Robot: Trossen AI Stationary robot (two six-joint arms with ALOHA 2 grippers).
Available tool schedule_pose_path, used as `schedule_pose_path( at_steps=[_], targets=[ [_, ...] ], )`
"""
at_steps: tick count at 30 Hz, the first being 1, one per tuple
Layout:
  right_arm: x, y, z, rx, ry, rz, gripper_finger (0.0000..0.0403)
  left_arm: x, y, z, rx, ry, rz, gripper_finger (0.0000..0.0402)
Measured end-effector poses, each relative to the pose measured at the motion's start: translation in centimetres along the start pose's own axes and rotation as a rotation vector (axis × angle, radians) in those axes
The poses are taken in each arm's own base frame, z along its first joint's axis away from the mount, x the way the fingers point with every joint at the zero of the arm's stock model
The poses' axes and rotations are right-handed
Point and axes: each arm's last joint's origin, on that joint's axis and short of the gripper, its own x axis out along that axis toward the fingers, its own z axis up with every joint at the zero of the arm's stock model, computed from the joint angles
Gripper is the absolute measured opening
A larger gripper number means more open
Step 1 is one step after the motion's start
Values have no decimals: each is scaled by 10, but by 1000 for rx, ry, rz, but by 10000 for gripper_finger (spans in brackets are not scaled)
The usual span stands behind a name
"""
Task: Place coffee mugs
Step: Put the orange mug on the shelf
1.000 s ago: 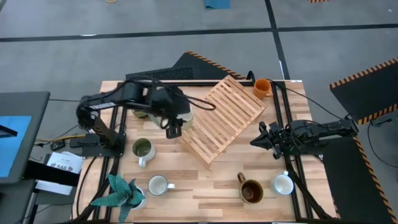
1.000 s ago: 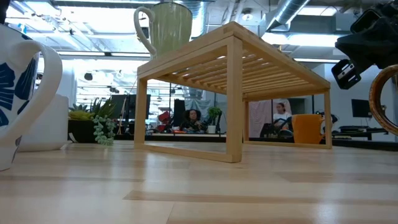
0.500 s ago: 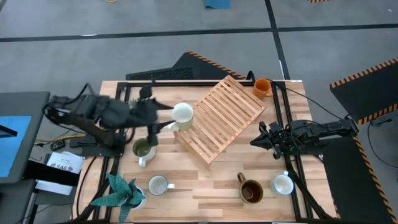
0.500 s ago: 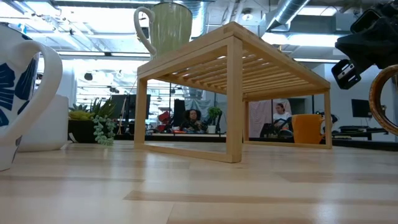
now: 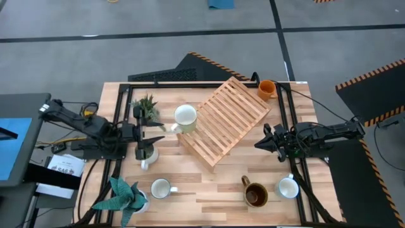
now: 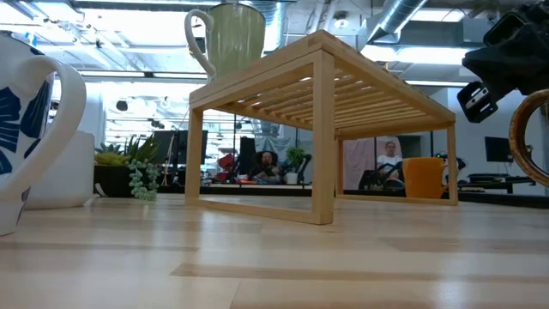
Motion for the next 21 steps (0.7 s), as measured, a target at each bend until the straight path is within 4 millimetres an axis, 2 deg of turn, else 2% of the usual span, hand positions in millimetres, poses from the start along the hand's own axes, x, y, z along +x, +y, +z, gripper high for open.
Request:
schedule_pose_path(
  at_steps=[6, 8, 13, 16, 19, 21],
  targets=[
    [0, 1, 2, -224, -21, 0, 49, -9, 0, -16, -28, 7, -29, 187],
    [-1, 4, 12, -187, -129, 17, 49, -9, -1, -18, -35, 25, -34, 187],
    [-12, 14, 44, -144, -523, 25, 49, -9, -3, -22, -30, 54, -61, 187],
    [-23, 20, 59, -278, -710, 3, 49, -9, -4, -25, -33, 79, -89, 187],
    [-21, 21, 68, -353, -722, -69, 49, -10, -6, -26, -27, 82, -139, 187],
    [-19, 20, 79, -290, -726, -173, 49, -10, -6, -25, -23, 75, -155, 187]
  ],
)
